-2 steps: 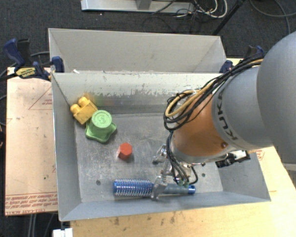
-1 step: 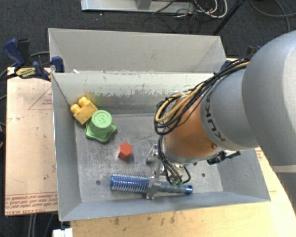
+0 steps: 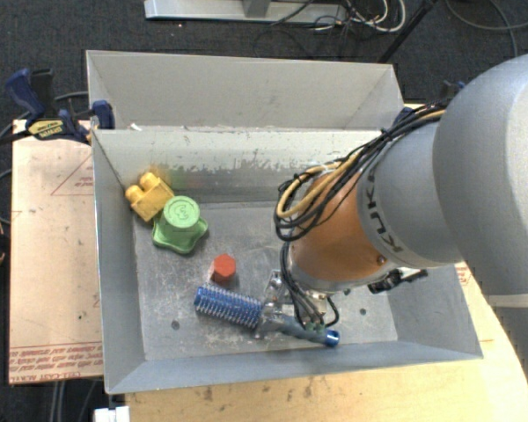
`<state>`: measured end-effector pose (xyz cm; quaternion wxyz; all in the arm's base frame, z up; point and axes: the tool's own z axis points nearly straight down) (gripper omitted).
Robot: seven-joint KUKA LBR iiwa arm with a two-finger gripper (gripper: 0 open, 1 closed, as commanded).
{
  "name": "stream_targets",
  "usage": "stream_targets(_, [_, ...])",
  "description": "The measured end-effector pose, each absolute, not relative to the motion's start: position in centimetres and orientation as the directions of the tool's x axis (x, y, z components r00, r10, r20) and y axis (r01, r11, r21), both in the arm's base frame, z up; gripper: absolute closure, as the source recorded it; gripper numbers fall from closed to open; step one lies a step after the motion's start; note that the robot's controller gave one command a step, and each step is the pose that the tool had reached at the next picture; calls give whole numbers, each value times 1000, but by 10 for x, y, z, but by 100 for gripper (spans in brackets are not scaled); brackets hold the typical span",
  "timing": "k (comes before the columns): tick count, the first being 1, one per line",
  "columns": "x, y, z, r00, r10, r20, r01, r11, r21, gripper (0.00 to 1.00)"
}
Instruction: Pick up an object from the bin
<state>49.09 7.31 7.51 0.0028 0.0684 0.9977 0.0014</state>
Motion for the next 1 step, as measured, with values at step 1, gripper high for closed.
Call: stream_targets(1, [498, 80, 235, -989, 145, -7, 145, 989, 2, 100])
